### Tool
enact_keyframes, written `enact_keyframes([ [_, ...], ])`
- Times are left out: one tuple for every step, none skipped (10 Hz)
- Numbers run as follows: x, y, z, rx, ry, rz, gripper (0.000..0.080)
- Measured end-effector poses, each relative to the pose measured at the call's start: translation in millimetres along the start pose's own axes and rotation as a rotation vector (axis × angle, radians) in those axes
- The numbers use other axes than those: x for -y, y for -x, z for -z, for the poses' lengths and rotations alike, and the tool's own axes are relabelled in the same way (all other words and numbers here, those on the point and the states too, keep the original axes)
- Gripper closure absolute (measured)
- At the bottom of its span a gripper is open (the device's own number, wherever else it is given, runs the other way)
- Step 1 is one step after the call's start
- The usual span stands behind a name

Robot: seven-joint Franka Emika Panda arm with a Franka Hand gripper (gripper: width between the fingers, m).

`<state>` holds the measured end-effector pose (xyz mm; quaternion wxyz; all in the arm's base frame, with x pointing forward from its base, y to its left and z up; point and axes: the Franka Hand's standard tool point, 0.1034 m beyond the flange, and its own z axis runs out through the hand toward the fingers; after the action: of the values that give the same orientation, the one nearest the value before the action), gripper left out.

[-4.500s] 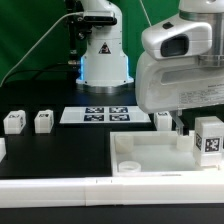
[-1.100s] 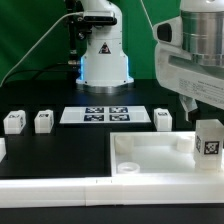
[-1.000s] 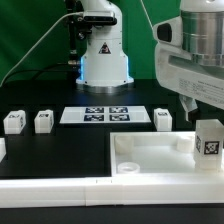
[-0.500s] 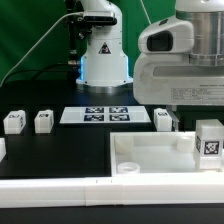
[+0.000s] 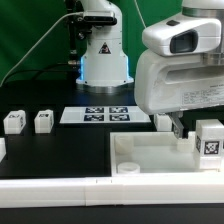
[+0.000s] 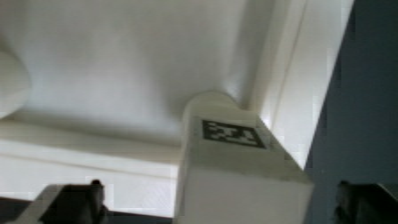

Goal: Assemble one leg

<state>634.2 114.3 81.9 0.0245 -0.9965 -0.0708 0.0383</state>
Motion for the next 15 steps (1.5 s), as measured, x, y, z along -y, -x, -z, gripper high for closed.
enact_keyframes([
  [-0.4,0.0,0.0,0.000,0.000,0.000,0.0150],
  [-0.8,0.0,0.0,0.000,0.000,0.000,0.0275],
  [-0.8,0.0,0.0,0.000,0.000,0.000,0.0410],
  [-0.7,0.0,0.0,0.000,0.000,0.000,0.0410],
  [-0.7,0.0,0.0,0.000,0.000,0.000,0.0508],
  [-0.7,0.0,0.0,0.000,0.000,0.000,0.0507],
  [-0.7,0.0,0.0,0.000,0.000,0.000,0.0507],
  [-0.7,0.0,0.0,0.000,0.000,0.000,0.0507],
  [-0.5,0.0,0.0,0.000,0.000,-0.028,0.0507],
  [-0.6,0.0,0.0,0.000,0.000,-0.034,0.0507],
  [1.3,-0.3,-0.1,-0.002,-0.003,-0.157,0.0507],
  [3.7,-0.4,-0.3,-0.004,-0.003,-0.287,0.0506],
  [4.1,-0.4,-0.3,-0.004,-0.003,-0.348,0.0506],
  [5.2,-0.3,-0.5,-0.002,-0.006,-0.499,0.0506],
  [5.8,-0.2,-0.5,-0.001,-0.008,-0.613,0.0506],
])
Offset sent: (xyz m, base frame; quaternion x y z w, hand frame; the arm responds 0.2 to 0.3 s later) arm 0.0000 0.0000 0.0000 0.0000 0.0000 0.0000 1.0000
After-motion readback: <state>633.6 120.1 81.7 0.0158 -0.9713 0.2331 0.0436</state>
